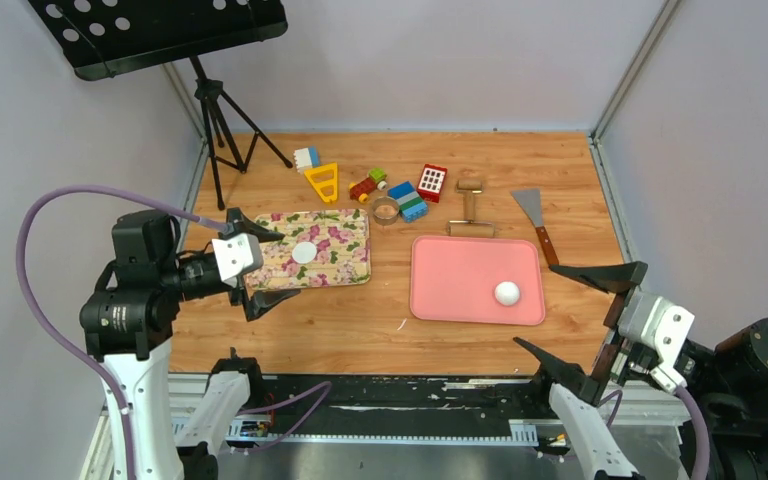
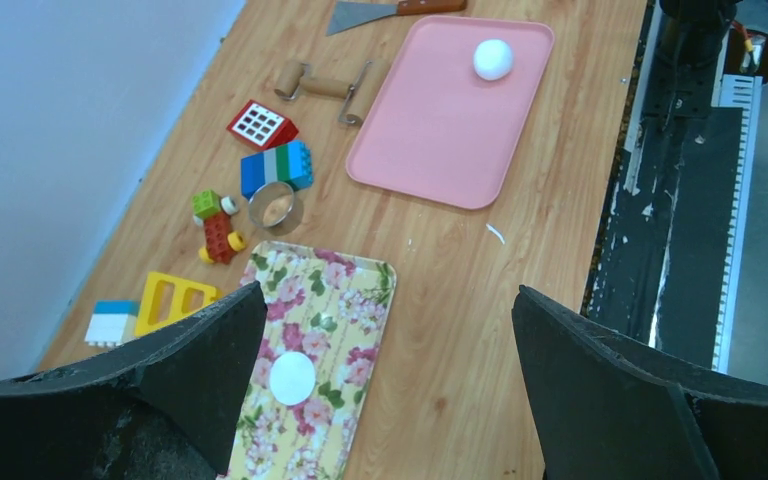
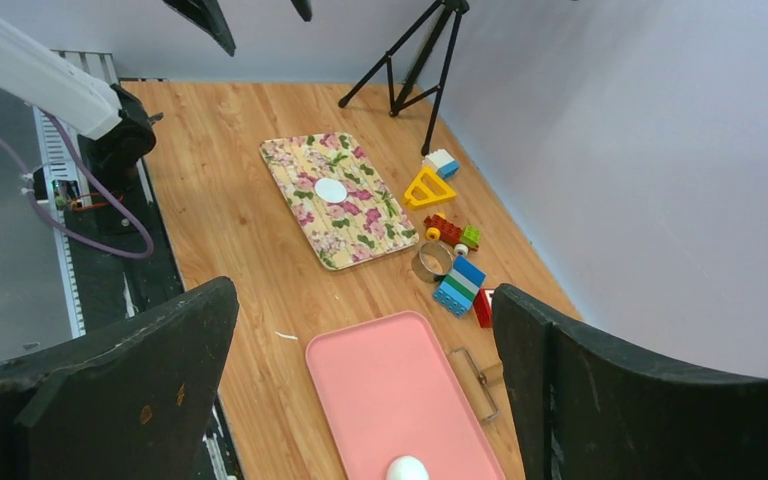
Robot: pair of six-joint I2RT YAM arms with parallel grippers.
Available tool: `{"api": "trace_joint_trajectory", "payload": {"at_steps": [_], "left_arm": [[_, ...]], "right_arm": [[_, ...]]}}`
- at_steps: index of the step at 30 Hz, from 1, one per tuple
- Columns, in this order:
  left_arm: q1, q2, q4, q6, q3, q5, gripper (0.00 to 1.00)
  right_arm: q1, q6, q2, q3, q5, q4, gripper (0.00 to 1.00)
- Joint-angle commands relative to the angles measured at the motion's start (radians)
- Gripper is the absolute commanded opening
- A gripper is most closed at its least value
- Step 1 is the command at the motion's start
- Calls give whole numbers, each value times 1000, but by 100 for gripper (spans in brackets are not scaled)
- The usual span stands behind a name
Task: Roll out the dumpling wrappers from the dough
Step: Pick up the rolling pin from the center of the board.
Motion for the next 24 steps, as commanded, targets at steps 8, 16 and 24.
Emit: {"api": "trace_joint_trajectory", "payload": {"at_steps": [8, 16, 24], "left_arm": [[7, 14, 28, -1, -35, 51, 100], [-2, 68, 645, -454, -256, -281, 100], [-230, 152, 804, -437, -418, -566, 100]], "right_arm": [[3, -66, 34, -81, 37, 85, 100], [3, 111, 47, -341, 386, 462, 100], [25, 168, 330, -510, 436, 585, 100]]}}
